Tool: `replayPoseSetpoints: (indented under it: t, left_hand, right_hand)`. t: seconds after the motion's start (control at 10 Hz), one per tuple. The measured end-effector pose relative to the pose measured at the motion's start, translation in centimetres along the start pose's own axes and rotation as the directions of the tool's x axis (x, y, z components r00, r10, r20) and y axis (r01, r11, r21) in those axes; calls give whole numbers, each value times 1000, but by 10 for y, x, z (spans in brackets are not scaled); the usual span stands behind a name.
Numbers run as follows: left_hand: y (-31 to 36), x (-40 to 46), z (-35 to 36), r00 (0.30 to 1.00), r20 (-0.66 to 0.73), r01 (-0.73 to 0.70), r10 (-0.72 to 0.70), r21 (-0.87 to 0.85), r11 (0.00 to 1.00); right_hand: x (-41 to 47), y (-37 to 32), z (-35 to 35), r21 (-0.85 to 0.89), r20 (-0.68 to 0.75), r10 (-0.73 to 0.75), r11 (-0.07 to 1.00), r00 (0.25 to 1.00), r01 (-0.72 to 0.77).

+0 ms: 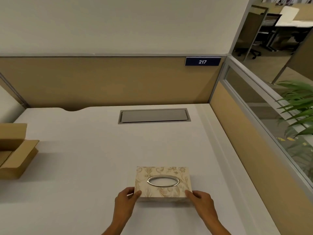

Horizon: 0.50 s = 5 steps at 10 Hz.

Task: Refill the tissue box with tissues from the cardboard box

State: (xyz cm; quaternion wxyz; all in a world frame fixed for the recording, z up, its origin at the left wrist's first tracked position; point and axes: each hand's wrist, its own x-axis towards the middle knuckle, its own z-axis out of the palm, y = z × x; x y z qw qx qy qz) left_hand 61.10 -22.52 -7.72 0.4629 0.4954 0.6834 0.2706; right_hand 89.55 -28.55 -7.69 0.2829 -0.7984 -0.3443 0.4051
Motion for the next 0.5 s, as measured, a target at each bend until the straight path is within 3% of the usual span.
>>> replayPoseSetpoints:
  t: [0.2, 0.5]
  left_hand:
    - [0, -9, 6, 998, -56, -26, 27, 25, 999]
    - [8, -8, -2, 999, 34, -39, 35, 127, 991]
  right_hand:
    - [-1, 3, 1, 68, 34, -31, 997, 999, 28]
    - [-3, -11, -2, -9, 74, -27, 1000, 997, 28]
